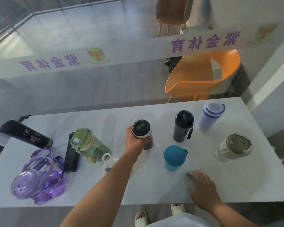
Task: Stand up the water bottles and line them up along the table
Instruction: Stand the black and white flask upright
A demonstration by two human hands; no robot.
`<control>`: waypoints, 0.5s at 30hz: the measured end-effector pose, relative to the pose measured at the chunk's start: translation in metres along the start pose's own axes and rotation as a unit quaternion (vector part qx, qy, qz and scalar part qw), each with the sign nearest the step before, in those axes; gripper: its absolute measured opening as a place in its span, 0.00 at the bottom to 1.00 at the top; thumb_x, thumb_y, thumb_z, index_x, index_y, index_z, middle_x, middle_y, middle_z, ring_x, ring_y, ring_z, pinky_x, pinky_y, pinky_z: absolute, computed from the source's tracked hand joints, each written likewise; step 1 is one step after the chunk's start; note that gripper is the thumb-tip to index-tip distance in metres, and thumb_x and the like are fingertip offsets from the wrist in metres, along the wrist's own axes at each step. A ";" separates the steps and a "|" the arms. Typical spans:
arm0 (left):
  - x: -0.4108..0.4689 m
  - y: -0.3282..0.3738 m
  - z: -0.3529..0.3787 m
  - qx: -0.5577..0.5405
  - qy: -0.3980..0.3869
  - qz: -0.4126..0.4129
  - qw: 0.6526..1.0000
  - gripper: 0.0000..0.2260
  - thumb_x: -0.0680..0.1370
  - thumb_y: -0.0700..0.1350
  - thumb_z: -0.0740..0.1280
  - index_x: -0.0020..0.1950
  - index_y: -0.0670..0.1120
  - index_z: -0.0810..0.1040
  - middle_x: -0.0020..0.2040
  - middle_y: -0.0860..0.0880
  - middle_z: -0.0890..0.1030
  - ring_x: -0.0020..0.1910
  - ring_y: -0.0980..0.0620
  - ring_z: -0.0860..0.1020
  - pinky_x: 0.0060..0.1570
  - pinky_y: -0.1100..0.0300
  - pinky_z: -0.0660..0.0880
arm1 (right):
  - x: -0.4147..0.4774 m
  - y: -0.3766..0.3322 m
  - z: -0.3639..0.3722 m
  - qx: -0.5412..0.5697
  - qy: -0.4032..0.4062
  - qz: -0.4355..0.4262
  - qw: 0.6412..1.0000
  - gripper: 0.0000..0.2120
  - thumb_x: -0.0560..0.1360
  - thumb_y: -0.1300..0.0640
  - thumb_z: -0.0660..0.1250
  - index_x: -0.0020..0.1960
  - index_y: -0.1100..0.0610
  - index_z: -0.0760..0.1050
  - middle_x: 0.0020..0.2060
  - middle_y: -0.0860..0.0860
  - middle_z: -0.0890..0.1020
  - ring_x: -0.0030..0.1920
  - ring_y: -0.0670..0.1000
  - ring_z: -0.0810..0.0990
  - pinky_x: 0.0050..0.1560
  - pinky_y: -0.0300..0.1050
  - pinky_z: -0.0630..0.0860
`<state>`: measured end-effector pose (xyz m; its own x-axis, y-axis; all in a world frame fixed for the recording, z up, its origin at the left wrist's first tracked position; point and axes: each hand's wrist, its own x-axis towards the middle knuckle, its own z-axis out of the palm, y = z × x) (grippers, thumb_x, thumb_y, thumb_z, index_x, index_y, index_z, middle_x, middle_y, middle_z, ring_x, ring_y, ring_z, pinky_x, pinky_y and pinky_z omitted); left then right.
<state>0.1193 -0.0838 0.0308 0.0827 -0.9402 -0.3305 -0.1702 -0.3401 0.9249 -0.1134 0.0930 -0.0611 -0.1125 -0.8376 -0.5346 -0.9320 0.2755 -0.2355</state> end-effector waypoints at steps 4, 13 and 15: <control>-0.002 0.002 0.007 0.021 -0.026 0.001 0.999 0.34 0.66 0.40 0.80 0.65 0.54 0.66 0.56 0.52 0.78 0.57 0.52 0.77 0.51 0.59 0.74 | 0.008 0.010 0.012 0.007 -0.001 -0.002 1.000 0.26 0.57 0.49 0.67 0.54 0.50 0.81 0.53 0.57 0.82 0.50 0.63 0.81 0.42 0.58 0.81; -0.024 0.011 0.006 0.009 -0.029 -0.031 0.999 0.43 0.67 0.40 0.79 0.75 0.55 0.59 0.64 0.55 0.74 0.64 0.51 0.74 0.54 0.61 0.73 | -0.015 -0.011 -0.015 -0.010 -0.010 -0.040 0.999 0.30 0.71 0.41 0.57 0.73 0.43 0.65 0.75 0.53 0.63 0.74 0.57 0.61 0.68 0.57 0.63; -0.042 0.019 0.001 0.028 -0.004 -0.054 0.998 0.48 0.69 0.45 0.79 0.79 0.55 0.51 0.73 0.51 0.66 0.70 0.50 0.68 0.65 0.55 0.69 | -0.018 -0.021 -0.019 0.013 -0.025 -0.069 0.997 0.29 0.77 0.40 0.55 0.76 0.41 0.56 0.78 0.48 0.54 0.77 0.52 0.52 0.73 0.52 0.55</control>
<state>0.1120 -0.0507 0.0617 0.0957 -0.8984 -0.4287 -0.2160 -0.4391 0.8721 -0.0982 0.0937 -0.0312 0.0347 -0.8439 -0.5354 -0.9282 0.1714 -0.3302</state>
